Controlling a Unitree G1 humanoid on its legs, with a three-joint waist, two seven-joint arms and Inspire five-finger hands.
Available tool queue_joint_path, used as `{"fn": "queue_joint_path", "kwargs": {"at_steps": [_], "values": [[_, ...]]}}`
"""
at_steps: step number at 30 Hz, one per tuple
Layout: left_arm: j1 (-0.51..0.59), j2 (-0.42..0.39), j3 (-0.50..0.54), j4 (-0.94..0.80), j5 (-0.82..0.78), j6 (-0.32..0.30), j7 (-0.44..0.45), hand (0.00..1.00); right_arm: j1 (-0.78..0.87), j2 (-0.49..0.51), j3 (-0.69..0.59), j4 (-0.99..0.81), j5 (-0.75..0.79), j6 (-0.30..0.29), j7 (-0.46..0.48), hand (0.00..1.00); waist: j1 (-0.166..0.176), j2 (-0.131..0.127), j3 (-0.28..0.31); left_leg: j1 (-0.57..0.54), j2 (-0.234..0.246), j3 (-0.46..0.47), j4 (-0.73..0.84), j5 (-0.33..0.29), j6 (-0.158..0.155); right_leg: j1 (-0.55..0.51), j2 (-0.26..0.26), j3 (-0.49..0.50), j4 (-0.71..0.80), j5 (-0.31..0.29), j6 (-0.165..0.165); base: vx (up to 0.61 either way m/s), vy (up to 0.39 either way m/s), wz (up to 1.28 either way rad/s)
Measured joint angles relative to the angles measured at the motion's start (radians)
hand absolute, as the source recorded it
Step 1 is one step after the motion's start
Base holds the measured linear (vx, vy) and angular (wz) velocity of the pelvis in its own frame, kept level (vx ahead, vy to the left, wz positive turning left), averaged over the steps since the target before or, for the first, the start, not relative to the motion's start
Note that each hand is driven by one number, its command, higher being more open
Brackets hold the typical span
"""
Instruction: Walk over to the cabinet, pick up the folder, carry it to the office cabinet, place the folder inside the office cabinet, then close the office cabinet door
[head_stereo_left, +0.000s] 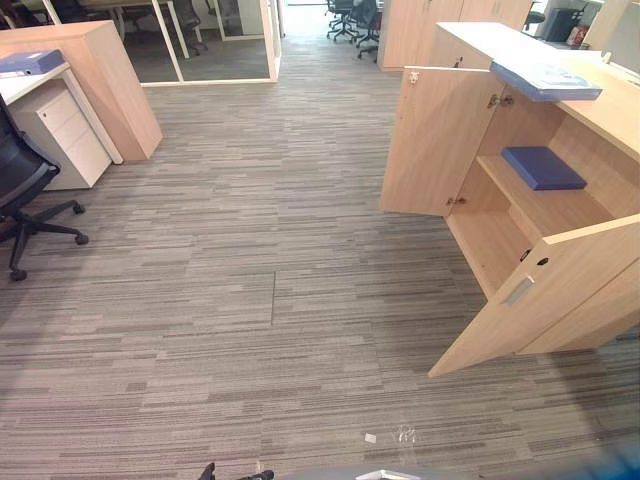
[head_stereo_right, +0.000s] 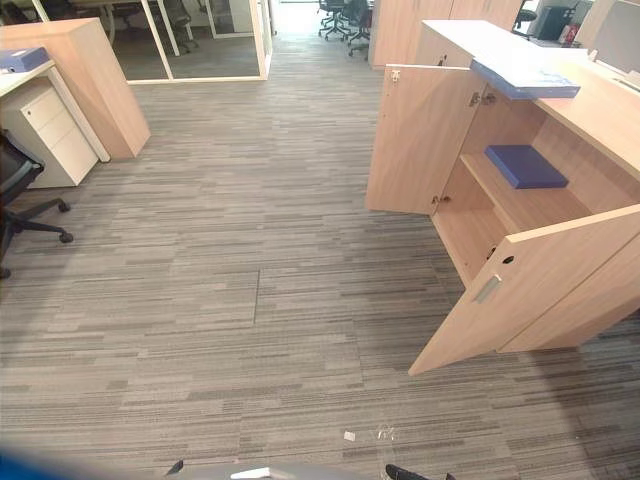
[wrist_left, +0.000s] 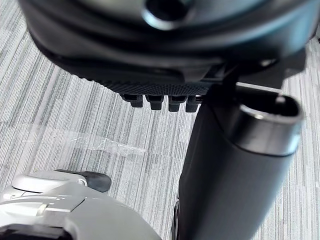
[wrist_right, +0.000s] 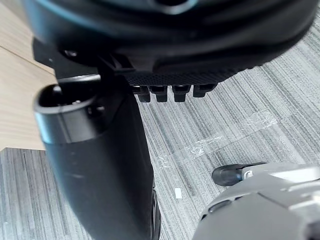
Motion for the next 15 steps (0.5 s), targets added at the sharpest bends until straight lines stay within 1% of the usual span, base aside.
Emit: {"fn": "queue_joint_path", "kwargs": {"at_steps": [4, 6, 8, 12, 15], "values": [[0.008, 0.004, -0.006, 0.000, -0.073, 0.000, -0.049, 1.00, -0.008, 0.000, -0.001, 0.012, 0.001, -0.001, 0.004, 1.00, 0.000, -0.001, 0.001, 0.002, 0.000, 0.002, -0.002, 0.001, 0.000, 0.000, 0.000, 0.000, 0.000, -0.001, 0.001, -0.02, -0.002, -0.01], [0.009, 0.006, -0.014, 0.000, -0.089, 0.000, -0.057, 1.00, -0.009, -0.001, -0.001, 0.012, 0.001, -0.001, 0.009, 1.00, 0.000, 0.001, 0.003, 0.004, 0.000, 0.003, -0.006, 0.003, -0.002, 0.000, 0.000, 0.000, 0.000, -0.001, 0.001, -0.03, -0.013, -0.01], [0.009, 0.007, -0.020, 0.000, -0.097, -0.001, -0.067, 1.00, -0.009, -0.003, -0.001, 0.012, 0.001, -0.001, 0.011, 1.00, 0.000, 0.003, 0.004, 0.005, 0.001, 0.003, -0.013, 0.008, 0.003, -0.002, 0.002, 0.000, 0.000, 0.000, 0.001, -0.04, -0.016, 0.00], [0.010, 0.006, -0.020, 0.000, -0.096, -0.003, -0.068, 1.00, -0.010, -0.004, 0.002, 0.012, 0.001, -0.001, 0.010, 1.00, 0.001, 0.000, 0.008, 0.012, 0.002, 0.003, -0.034, 0.019, 0.004, -0.003, 0.004, 0.000, -0.004, 0.002, -0.003, -0.02, -0.008, 0.00], [0.009, 0.007, -0.020, 0.000, -0.042, -0.004, -0.052, 1.00, -0.010, -0.004, 0.002, 0.012, 0.000, -0.001, 0.007, 1.00, 0.000, -0.001, 0.009, 0.013, 0.002, 0.006, -0.038, 0.020, 0.005, -0.003, 0.004, 0.000, -0.009, 0.006, -0.008, 0.00, 0.000, 0.00]]}}
